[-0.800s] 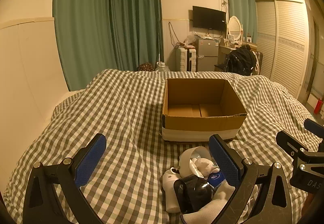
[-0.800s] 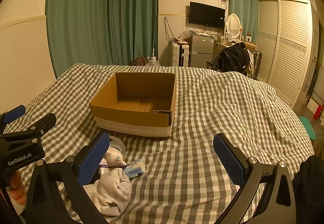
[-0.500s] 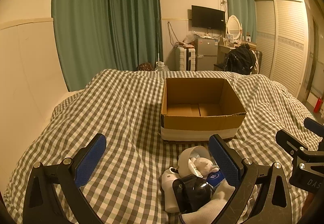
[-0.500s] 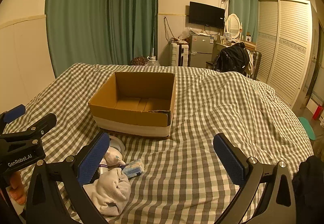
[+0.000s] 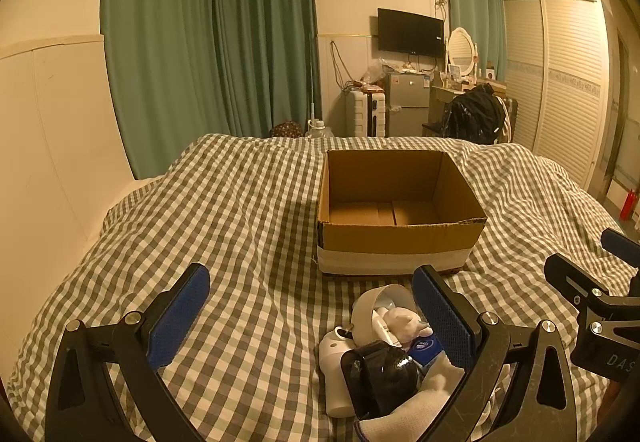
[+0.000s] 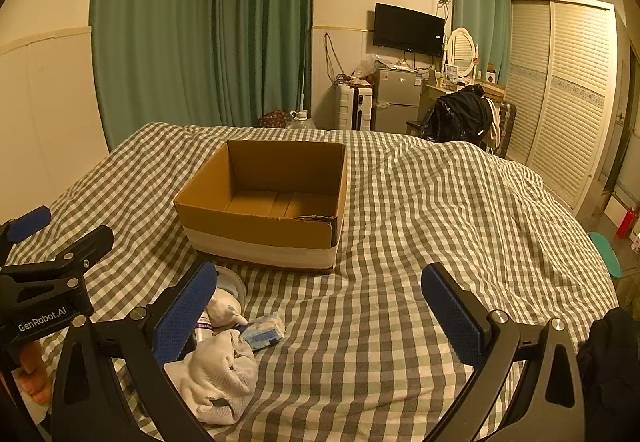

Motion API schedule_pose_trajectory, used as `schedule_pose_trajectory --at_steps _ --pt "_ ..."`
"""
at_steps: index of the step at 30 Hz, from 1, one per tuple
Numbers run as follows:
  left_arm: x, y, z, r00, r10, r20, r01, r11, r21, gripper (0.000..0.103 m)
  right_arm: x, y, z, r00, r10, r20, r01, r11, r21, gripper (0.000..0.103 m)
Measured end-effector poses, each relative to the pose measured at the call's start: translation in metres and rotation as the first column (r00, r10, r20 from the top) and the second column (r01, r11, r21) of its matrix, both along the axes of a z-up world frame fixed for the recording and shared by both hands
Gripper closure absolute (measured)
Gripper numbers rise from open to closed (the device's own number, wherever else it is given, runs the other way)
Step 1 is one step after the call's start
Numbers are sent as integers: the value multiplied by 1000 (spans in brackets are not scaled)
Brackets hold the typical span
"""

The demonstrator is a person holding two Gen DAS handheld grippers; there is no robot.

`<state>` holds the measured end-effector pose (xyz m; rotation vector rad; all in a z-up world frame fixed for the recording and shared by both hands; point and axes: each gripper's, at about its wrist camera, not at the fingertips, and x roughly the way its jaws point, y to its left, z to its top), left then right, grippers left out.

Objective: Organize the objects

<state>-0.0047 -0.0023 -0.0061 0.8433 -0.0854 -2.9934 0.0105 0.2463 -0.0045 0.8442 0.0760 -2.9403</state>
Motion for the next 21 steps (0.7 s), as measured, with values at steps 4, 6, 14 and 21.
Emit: schedule_pose_trajectory --at_steps 4,6,14,21 --pt "0 0 0 1000 -1 0 1 1000 0 0 1 -2 -1 1000 0 0 0 1000 1 0" --pt "1 1 -2 1000 -1 1 1 1000 -2 0 1 -2 -1 1000 0 0 0 1000 2 0" --pt "1 4 -4 1000 -4 5 4 1000 -2 0 2 -4 -2 1000 12 1 -12 1000 -3 0" --pt "0 6 -8 1000 -10 12 10 1000 -5 0 4 -6 -3 1000 20 1 -20 1000 -4 0"
